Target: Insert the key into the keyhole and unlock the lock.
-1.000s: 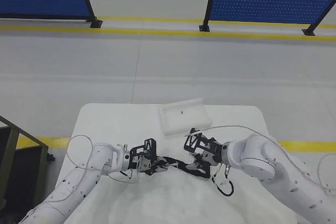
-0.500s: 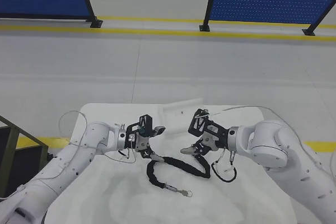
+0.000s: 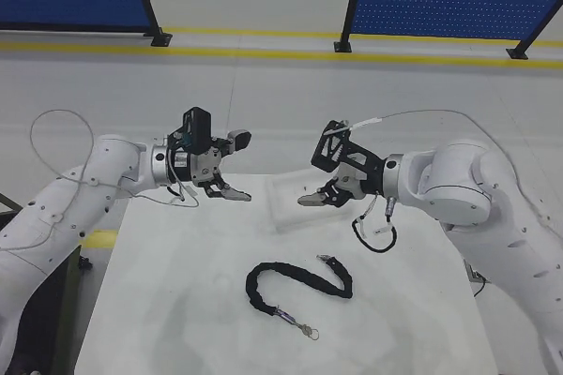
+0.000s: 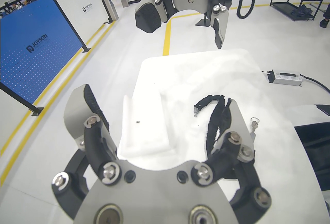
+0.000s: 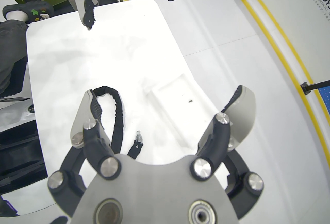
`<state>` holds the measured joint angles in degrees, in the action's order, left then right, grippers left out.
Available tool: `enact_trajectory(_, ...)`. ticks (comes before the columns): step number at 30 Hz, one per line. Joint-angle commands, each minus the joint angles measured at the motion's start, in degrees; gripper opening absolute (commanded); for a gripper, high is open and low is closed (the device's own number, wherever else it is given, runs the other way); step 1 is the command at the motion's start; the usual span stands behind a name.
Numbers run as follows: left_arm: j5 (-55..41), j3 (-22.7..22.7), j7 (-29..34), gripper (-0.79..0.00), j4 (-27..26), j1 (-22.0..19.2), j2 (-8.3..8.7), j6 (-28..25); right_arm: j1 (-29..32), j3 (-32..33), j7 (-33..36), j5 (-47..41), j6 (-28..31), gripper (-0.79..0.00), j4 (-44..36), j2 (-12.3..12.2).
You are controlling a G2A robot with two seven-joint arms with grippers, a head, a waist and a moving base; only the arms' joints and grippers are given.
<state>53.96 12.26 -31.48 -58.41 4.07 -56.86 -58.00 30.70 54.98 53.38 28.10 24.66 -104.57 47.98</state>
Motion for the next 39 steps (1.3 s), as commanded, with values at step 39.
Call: enact_trajectory(39,-15.7,-2.5,15.6,-0.001,-3.4,-6.4,3.27,0.0,-6.5,-1.7,5.9,-3.2,-3.3,-0.001,1.5,1.3)
